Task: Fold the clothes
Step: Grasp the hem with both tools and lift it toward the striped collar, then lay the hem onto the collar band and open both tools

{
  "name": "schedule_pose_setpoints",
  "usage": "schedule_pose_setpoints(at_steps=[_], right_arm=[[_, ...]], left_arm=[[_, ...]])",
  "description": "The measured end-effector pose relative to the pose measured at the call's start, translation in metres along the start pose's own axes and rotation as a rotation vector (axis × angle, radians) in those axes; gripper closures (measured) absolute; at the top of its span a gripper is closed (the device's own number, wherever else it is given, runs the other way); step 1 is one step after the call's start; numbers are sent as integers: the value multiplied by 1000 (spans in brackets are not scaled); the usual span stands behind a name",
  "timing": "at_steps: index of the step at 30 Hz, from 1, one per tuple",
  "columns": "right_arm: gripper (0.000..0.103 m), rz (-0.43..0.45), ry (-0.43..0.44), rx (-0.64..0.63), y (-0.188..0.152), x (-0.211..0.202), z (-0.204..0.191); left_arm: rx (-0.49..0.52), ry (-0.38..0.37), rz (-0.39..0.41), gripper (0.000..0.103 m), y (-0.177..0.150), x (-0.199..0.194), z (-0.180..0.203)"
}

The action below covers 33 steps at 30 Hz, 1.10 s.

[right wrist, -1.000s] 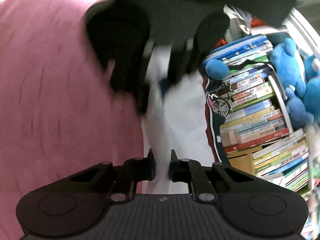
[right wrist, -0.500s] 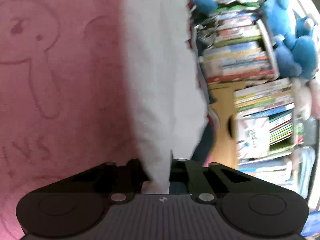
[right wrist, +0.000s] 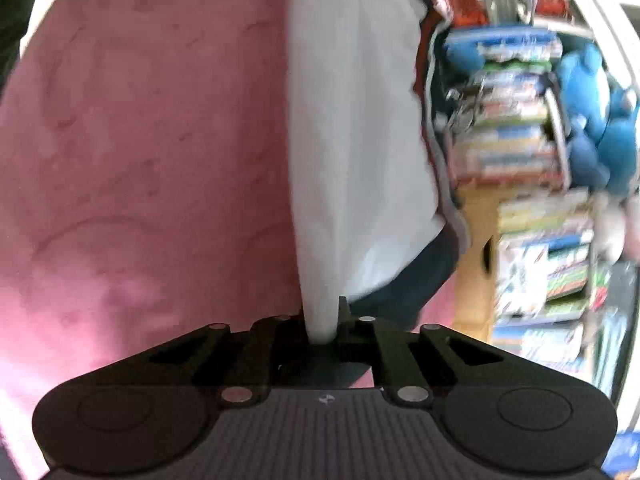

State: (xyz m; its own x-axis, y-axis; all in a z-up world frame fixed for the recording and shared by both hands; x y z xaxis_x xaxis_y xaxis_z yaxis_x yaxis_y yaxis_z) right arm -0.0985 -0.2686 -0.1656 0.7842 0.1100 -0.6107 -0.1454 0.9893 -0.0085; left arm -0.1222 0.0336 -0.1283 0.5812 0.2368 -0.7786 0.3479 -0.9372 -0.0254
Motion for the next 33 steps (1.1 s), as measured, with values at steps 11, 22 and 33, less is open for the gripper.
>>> schedule_pose_setpoints(at_steps=[11, 22, 33], right_arm=[[49, -202, 275, 392, -39, -42, 41], [71, 37, 336, 1102, 62, 4, 158], [68, -116, 248, 1276, 30, 93, 166]], left_arm=[[-618, -103, -316, 69, -85, -9, -77], [-1126, -400, 190, 69, 34, -20, -136], [-1111, -338, 1, 68, 62, 44, -125]])
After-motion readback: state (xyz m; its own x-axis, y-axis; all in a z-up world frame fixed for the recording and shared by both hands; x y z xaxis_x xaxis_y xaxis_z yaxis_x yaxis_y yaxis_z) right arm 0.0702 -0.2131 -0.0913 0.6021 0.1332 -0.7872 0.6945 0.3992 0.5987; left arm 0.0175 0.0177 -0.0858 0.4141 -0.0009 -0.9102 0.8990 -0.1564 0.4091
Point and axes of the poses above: each gripper's, at about its wrist camera, not at the fingertips, and x roughly the way its jaws point, z to its right, y to its top, the point moved 1 cm from there along x, roughly the way its jaws point, and after that the axes turned 2 degrees about -z, right-handed, at the moved point
